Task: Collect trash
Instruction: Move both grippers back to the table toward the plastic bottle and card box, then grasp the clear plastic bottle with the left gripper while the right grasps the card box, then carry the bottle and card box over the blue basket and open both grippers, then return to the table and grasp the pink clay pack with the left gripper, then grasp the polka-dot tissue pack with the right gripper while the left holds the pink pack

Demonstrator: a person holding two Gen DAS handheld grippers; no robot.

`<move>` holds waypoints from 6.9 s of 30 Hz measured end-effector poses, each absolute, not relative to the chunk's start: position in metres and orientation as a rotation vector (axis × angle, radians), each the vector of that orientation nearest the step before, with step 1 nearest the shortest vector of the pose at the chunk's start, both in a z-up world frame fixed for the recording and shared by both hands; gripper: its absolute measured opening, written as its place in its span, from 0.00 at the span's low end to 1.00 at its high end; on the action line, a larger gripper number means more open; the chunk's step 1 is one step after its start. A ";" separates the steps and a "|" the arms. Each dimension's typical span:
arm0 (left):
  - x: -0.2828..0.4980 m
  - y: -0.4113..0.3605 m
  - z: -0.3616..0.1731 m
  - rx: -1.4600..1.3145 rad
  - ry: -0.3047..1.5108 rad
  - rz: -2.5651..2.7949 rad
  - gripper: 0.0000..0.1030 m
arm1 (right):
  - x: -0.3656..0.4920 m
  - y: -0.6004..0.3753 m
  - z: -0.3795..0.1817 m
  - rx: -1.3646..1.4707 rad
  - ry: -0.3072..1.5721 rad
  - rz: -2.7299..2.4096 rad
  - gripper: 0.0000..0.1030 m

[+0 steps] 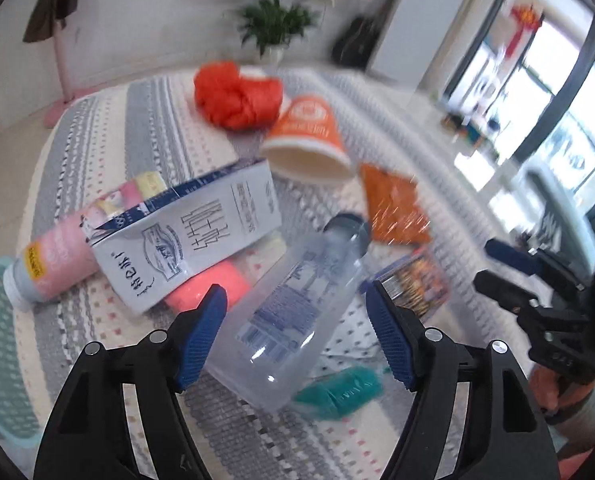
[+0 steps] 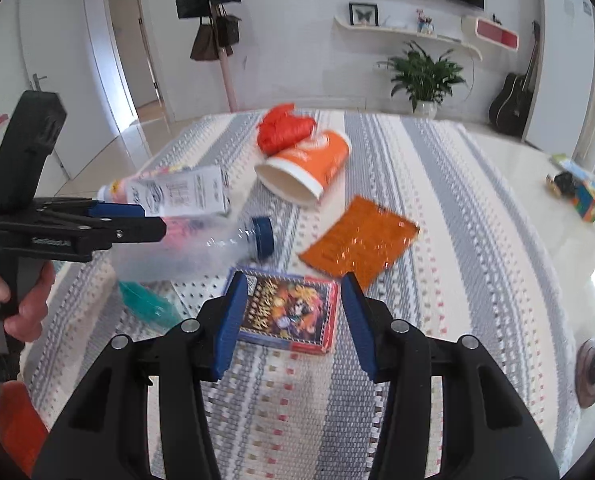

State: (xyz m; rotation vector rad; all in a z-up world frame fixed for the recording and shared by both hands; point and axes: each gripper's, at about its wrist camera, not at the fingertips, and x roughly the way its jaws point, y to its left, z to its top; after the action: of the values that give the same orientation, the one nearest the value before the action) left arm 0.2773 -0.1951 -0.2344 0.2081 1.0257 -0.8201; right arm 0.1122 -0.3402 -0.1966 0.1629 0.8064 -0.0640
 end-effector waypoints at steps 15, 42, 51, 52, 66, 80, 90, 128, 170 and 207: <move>0.272 -0.216 -0.262 0.282 1.159 -0.785 0.64 | 0.128 -0.346 -0.237 0.218 0.945 -0.017 0.44; 0.210 -0.112 -0.253 0.033 1.094 -0.646 0.53 | 0.155 -0.278 -0.232 -0.037 0.949 0.189 0.70; 0.225 -0.137 -0.270 0.082 1.128 -0.619 0.56 | 0.162 -0.289 -0.245 -0.022 0.970 0.192 0.63; 0.225 -0.137 -0.271 0.083 1.130 -0.615 0.56 | 0.160 -0.288 -0.243 -0.020 0.963 0.187 0.62; 0.202 -0.106 -0.204 -0.016 0.897 -0.619 0.52 | 0.143 -0.287 -0.183 0.044 0.811 0.117 0.58; 0.255 0.031 -0.158 -0.240 0.742 -0.394 0.52 | 0.219 -0.156 -0.099 0.042 0.666 0.308 0.58; 0.318 0.137 -0.196 -0.359 0.790 -0.186 0.52 | 0.295 -0.040 -0.112 0.017 0.727 0.407 0.58; 0.264 0.059 -0.136 -0.260 0.671 -0.418 0.68 | 0.213 -0.170 -0.074 0.039 0.575 0.157 0.74; 0.274 -0.139 -0.284 0.070 0.917 -0.413 0.51 | 0.170 -0.264 -0.236 0.081 0.873 0.076 0.60; 0.243 -0.103 -0.243 0.053 0.756 -0.409 0.41 | 0.155 -0.245 -0.238 0.044 0.937 0.144 0.19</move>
State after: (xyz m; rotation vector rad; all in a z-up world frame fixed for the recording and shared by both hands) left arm 0.2427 -0.1035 -0.2429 0.0527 0.7557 -0.4095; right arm 0.1548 -0.2446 -0.2385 0.0439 0.9371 0.1438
